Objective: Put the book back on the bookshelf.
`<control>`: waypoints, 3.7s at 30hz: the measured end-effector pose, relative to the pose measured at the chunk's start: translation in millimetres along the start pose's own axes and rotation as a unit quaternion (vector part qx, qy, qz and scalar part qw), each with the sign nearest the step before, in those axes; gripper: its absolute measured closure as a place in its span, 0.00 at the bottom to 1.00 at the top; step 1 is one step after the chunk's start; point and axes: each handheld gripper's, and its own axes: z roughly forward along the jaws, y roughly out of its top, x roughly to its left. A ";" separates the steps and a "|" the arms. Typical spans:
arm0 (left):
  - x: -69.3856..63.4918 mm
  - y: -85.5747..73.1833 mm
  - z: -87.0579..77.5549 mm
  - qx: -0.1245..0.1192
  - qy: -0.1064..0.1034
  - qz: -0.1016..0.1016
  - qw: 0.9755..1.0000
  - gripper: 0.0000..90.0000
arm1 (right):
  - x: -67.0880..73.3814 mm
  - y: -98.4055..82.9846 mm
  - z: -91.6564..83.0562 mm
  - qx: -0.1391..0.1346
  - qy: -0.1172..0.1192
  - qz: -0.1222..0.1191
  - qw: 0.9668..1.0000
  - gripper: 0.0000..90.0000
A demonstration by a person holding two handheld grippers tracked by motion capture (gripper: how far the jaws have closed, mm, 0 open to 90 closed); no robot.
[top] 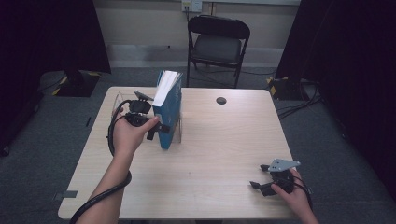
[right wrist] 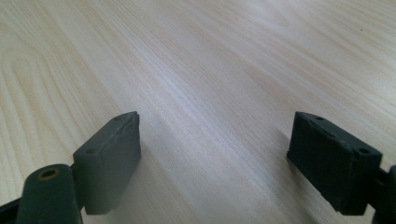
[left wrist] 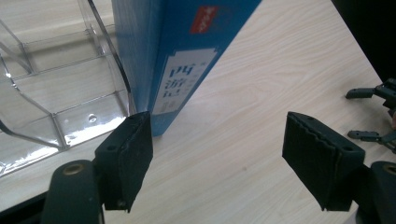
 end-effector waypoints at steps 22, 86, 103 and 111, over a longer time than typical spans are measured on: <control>4.7 -21.4 5.7 0.003 -0.016 -0.001 1.000 0.28 | 0.0 0.0 -0.1 0.000 0.000 0.000 1.000 0.18; 20.6 -108.0 85.7 0.055 -0.044 0.001 0.998 0.26 | 0.0 -0.1 -0.2 0.000 0.000 -0.001 1.000 0.18; 14.9 -124.9 100.9 0.067 -0.038 0.017 0.997 0.25 | 0.0 -0.1 -0.2 0.000 0.001 -0.001 1.000 0.18; 11.8 -130.8 102.4 0.059 -0.035 0.029 0.997 0.25 | 0.0 -0.1 -0.2 0.000 0.001 -0.001 1.000 0.18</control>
